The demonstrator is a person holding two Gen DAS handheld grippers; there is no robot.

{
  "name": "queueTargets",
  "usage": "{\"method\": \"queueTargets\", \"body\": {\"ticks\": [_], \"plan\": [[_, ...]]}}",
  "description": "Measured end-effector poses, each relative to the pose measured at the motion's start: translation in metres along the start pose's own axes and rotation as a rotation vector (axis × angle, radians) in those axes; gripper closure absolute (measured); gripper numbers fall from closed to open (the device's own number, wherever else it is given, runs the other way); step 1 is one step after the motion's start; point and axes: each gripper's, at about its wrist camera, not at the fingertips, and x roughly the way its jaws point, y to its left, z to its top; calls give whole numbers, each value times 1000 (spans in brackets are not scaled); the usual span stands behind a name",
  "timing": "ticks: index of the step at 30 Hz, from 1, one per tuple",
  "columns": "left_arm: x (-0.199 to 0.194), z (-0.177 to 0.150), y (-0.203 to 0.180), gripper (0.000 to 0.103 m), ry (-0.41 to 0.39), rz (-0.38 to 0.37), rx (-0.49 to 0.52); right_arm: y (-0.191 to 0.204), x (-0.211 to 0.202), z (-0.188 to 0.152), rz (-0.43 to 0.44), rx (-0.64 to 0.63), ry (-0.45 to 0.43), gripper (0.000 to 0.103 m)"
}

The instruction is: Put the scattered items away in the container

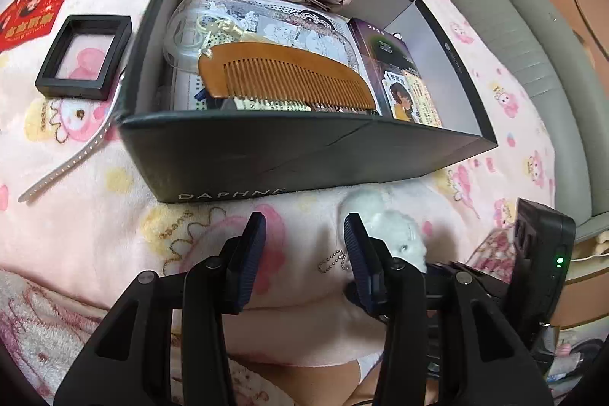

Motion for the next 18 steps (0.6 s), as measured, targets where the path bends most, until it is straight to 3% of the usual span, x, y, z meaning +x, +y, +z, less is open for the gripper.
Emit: {"method": "queueTargets", "body": {"ticks": [2,6,9,12,16,18], "plan": [[-2,0,3,60,-5,-8,-17,9,-5,0,17,-66,-24,65],[-2,0,1,60,-11,-75,-10,13,-13,-6,161,-131,14,69],[3,2,-2,52,6,-104,-4,20,-13,-15,138,-206,29,69],[17,-2,-5,46,84,-130,0,20,-7,-15,118,-198,45,69],[33,-6,-13,54,141,-53,36,15,-5,-12,116,-169,55,69],[35,-5,-12,67,156,-33,20,9,-9,-12,78,-113,53,62]]}}
